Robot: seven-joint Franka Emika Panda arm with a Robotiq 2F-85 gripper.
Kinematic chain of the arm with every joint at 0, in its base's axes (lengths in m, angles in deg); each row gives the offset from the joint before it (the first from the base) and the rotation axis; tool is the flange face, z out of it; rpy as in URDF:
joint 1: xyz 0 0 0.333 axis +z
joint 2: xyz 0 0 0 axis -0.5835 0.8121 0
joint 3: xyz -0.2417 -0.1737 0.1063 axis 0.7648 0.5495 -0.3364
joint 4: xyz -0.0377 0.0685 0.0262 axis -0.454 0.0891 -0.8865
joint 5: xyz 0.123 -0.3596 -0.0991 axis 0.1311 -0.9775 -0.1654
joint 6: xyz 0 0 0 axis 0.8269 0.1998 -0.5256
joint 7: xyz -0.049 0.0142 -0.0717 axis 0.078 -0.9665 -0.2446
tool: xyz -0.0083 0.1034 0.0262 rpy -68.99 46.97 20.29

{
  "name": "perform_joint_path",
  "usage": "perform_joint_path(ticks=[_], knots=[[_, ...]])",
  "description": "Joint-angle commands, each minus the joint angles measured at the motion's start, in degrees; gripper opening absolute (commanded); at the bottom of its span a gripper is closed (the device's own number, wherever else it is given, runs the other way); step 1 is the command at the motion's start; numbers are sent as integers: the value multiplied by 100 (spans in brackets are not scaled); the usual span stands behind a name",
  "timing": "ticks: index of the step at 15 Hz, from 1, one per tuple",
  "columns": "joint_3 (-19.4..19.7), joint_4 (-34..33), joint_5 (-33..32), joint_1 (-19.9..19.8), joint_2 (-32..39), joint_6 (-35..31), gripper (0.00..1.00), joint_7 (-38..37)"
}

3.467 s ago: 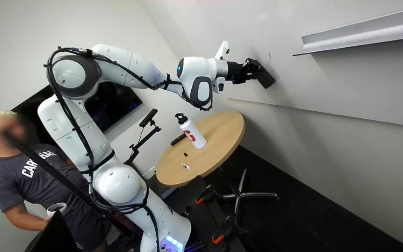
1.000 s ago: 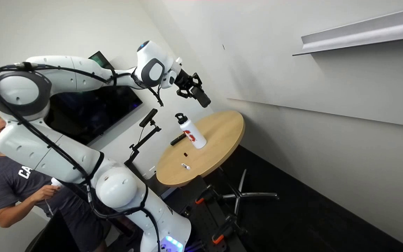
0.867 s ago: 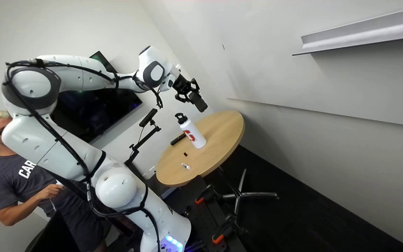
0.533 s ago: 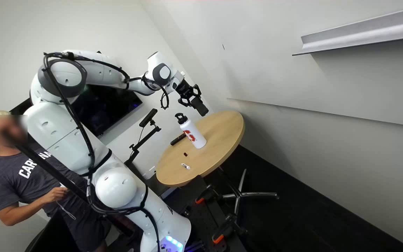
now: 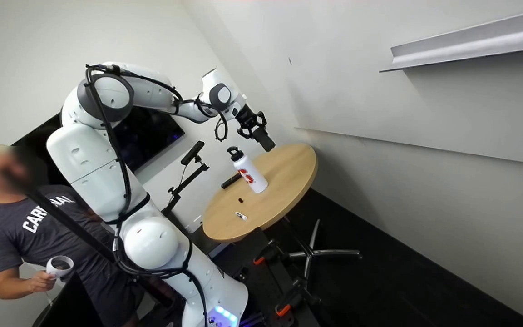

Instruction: Use the duster to erase the writings on the white board

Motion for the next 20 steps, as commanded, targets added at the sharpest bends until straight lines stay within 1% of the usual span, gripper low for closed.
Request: perform_joint_path(ticks=[1,4,9,14,15,18,20], knots=[[221,-260,-65,229,462,193,28,-188],[378,-540,-125,479,1065,334,28,-506],[592,-1129,79,914,2035,342,28,-729],[914,-1576,65,1238,2729,333,28,-1040],[1355,-1619,337,1578,2773,371,28,-847],[1860,-1751,610,1969,2949,413,28,-840],[2070,-1802,763,2162,3022,409,28,-840]])
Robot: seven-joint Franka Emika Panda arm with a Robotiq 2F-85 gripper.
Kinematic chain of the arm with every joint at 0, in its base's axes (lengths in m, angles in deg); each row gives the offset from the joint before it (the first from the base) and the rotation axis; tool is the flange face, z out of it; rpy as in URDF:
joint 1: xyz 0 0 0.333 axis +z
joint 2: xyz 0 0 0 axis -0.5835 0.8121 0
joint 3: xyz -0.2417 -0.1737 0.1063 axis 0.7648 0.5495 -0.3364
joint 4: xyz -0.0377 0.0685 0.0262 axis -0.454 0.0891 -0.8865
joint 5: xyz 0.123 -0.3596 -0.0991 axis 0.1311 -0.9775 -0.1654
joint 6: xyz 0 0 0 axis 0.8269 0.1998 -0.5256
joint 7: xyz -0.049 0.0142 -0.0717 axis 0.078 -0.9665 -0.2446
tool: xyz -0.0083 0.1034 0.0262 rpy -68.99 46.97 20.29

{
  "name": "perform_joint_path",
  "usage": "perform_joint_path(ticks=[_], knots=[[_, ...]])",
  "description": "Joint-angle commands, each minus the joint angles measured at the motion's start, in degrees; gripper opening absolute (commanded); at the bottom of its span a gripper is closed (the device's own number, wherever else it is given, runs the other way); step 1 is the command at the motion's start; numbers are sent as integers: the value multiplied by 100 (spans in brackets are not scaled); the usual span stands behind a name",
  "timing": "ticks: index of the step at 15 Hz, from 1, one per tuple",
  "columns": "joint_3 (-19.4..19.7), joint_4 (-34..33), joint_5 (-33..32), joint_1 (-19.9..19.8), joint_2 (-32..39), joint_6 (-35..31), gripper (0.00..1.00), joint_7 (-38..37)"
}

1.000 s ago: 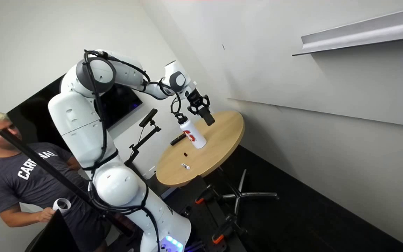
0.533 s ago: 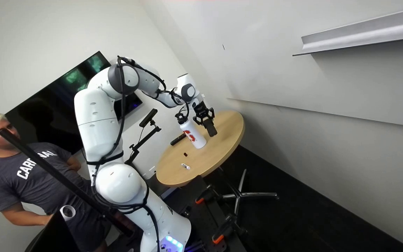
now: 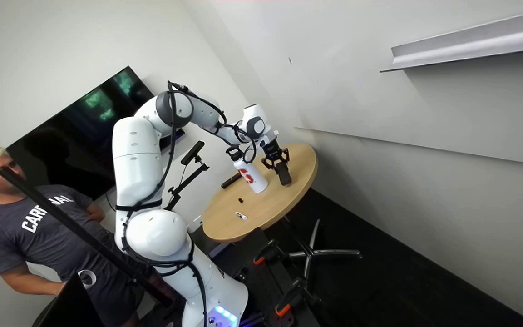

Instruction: Use the duster to erase the writings on the white board

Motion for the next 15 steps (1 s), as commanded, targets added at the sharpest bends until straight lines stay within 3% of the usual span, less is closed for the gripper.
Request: perform_joint_path(ticks=[1,2,5,7,10,15], knots=[[319,-281,314,331,139,252,78,0],[396,-278,358,422,126,270,80,0],[839,-73,560,868,-123,238,99,0],[1408,202,750,1368,-425,191,100,0],[2657,545,951,2394,-824,280,100,0],[5104,837,945,4374,-1120,924,100,0]])
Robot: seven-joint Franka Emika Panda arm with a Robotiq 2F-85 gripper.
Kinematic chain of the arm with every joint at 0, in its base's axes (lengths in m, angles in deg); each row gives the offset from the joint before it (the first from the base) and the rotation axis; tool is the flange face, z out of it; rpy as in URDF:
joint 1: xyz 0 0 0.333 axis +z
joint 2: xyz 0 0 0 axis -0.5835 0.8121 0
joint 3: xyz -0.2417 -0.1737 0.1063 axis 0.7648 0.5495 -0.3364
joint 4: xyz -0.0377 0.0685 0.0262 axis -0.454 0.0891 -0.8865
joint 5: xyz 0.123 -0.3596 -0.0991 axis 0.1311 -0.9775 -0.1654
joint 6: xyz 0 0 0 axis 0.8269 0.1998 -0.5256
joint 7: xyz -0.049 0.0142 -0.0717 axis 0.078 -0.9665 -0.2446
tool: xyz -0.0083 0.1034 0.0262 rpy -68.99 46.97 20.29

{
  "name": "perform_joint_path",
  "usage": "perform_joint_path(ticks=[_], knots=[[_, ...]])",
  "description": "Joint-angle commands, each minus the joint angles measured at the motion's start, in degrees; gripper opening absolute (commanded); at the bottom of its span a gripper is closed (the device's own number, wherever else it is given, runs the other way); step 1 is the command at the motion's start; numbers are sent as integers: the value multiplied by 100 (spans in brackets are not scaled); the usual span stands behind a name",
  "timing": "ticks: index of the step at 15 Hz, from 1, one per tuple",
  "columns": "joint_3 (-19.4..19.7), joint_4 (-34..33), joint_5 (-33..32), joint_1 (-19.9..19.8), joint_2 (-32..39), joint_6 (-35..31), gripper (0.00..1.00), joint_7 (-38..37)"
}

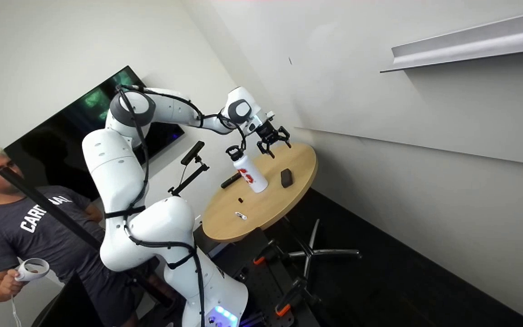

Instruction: Use the duster to erase the writings on the white board

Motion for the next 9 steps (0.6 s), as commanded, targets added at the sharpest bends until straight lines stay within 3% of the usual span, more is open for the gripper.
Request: perform_joint_path(ticks=[1,4,6,7,9], knots=[[1519,377,50,1331,-349,479,100,0],[2703,511,22,2446,-396,703,100,1],[3284,616,102,3052,-414,766,100,1],[2842,375,5,2544,-192,695,100,1],[3163,463,10,2928,-221,710,100,1]])
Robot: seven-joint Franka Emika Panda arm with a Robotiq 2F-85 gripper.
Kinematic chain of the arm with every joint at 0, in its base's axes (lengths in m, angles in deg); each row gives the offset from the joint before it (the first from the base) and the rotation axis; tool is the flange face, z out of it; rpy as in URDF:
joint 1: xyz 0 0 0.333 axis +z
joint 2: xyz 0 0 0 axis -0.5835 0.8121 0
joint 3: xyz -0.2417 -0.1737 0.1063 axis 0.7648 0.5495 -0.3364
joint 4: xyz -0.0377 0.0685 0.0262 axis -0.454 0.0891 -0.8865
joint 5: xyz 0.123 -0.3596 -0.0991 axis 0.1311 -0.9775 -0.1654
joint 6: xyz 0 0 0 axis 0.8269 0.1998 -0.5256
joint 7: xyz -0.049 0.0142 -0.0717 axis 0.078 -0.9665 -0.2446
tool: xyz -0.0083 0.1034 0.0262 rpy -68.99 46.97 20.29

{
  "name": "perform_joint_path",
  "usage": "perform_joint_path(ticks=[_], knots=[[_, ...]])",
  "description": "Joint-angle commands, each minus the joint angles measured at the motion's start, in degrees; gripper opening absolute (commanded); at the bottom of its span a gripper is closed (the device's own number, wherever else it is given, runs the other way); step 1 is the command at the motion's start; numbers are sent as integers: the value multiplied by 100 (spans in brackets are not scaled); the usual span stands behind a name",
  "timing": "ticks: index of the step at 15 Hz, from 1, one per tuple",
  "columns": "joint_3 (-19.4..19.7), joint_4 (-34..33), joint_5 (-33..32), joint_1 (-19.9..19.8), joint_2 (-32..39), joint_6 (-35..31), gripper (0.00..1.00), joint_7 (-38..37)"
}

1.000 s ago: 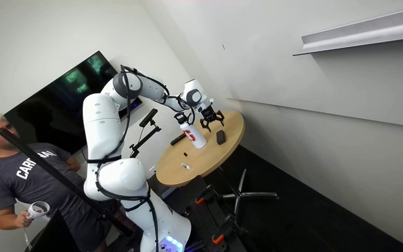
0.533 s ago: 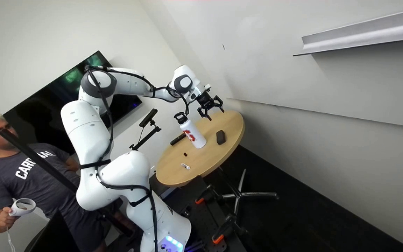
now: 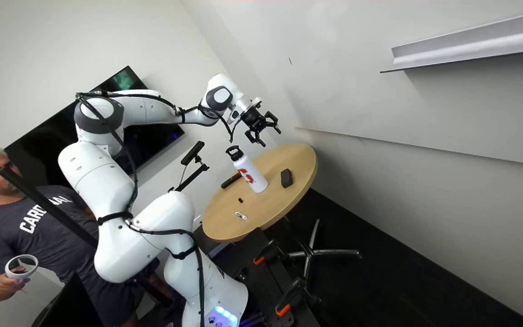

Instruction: Use the duster to erase the writings on the white board

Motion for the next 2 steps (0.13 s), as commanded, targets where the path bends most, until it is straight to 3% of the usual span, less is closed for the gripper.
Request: perform_joint_path(ticks=[1,2], knots=[[14,21,0,29,-6,0,100,0],[14,40,0,29,-6,0,100,0]])
